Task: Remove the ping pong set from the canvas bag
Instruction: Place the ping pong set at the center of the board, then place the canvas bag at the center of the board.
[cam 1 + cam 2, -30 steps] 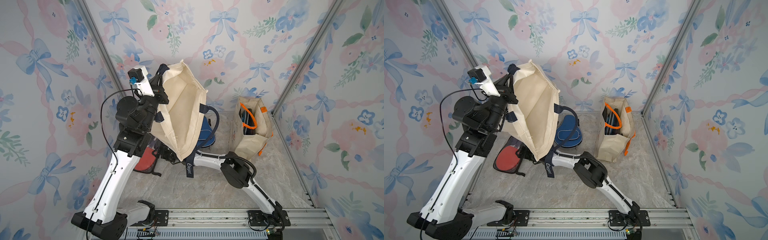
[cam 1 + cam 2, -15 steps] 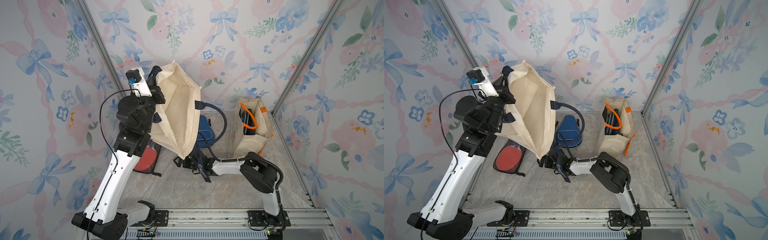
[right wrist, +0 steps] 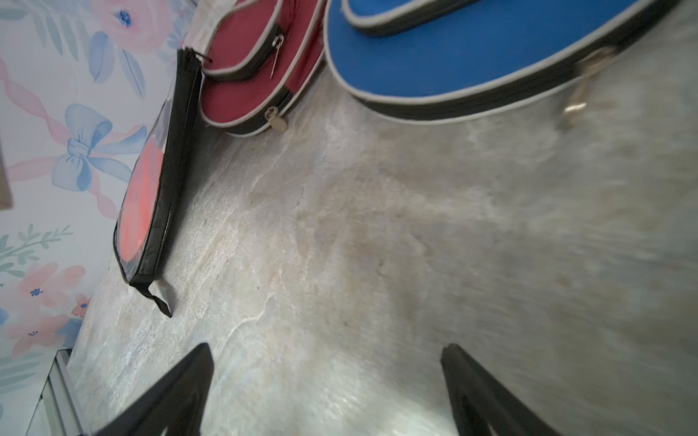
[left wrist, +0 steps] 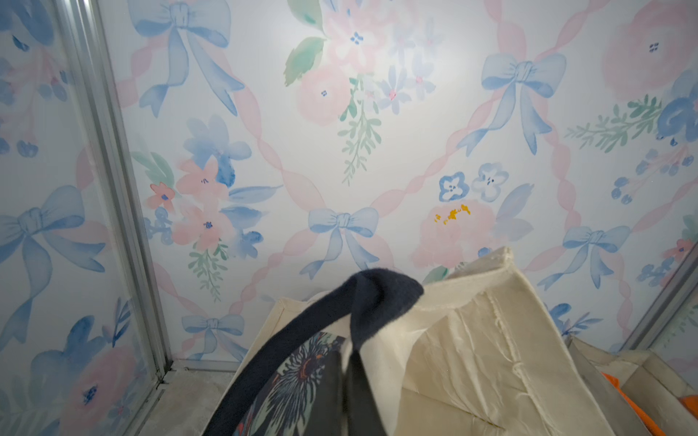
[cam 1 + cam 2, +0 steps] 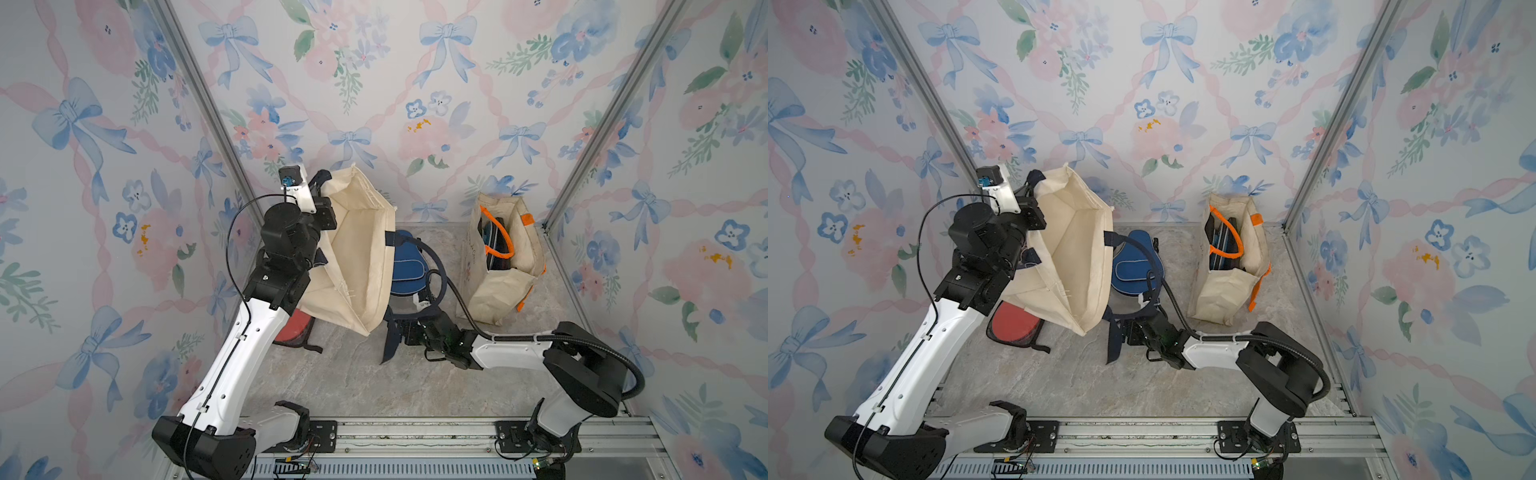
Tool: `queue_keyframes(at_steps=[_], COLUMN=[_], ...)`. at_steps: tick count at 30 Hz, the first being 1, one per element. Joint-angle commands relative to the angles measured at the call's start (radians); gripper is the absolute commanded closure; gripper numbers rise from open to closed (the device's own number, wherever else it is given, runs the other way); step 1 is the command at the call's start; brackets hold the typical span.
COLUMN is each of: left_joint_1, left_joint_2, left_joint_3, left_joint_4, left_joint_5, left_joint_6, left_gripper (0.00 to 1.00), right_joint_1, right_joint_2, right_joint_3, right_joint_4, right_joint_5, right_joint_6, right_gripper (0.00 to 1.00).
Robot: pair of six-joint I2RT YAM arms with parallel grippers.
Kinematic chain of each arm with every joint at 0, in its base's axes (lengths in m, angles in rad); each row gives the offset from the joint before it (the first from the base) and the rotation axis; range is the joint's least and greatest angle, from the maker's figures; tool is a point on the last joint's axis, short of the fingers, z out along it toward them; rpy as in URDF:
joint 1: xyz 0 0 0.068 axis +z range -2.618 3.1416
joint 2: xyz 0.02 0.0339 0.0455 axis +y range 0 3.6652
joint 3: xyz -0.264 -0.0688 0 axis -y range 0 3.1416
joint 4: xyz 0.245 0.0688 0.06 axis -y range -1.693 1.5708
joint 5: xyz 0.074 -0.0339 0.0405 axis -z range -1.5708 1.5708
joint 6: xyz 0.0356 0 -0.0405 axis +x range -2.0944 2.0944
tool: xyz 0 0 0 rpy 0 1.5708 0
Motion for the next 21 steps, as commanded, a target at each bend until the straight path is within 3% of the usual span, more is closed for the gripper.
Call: queue_keyframes(at_steps=[1,13,17,21], left_joint_1=[0.005,-0.011,-0.015,-0.044], left_joint_2=[-0.059,-0.118,-0.124,-0.135], left_joint_3=[-0.028,-0.21,-0.255,-0.288], left_joint_4=[0.051,0.055,0.055,0.055], left_joint_5=[0.044,0.091,0.111,0.133], left_joint_6=[-0.049,-0.082,-0.089,-0.111], left_gripper=[1.0,1.0,1.0,1.0], right_joint_1=[-0.049,-0.071,-0.063,-0.062], right_joint_2=[-0.073,-0.341,-0.349,-0.266], right_joint_3=[-0.084,-0.248,-0.277,-0.25], right_joint_4=[0.033,0.129,0.234,0.378], right_joint_5=[0.034,-0.074,-0.1,-0.175], right_joint_6=[-0.029,0.001,-0.004,0.012], right_gripper=[0.07,0.09,0.08,0.08])
